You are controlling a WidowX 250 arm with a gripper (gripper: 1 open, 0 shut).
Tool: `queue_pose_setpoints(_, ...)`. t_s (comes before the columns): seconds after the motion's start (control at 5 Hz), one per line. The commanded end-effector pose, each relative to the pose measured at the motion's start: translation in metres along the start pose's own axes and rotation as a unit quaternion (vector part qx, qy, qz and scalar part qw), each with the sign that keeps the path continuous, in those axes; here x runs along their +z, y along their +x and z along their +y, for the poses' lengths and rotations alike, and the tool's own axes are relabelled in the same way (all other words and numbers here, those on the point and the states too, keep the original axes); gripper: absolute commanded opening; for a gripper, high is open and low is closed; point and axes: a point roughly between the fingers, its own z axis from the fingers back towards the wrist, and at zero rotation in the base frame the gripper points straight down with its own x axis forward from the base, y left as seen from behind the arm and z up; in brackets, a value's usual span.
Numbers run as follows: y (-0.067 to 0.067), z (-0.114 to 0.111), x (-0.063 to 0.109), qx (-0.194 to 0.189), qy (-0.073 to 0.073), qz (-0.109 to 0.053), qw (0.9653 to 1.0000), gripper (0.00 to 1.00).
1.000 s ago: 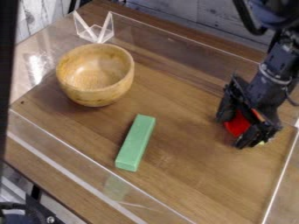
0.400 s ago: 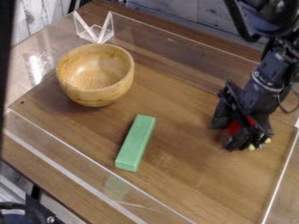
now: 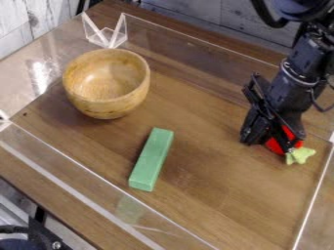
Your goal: Move the red object to the left side of the table
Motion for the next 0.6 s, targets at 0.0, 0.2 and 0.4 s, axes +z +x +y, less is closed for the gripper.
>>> queue_pose_setpoints(0.0, -0.008, 0.016, 0.046, -0.003, 0.012, -0.051, 0.9986, 0.00)
queue_pose_setpoints(0.2, -0.022, 0.036, 0.073, 0.001, 0.020, -0.066, 0.9976, 0.00)
queue_pose_setpoints(0.4, -0.038, 0.058, 0.089, 0.019, 0.017, -0.077, 0.9967, 0.00)
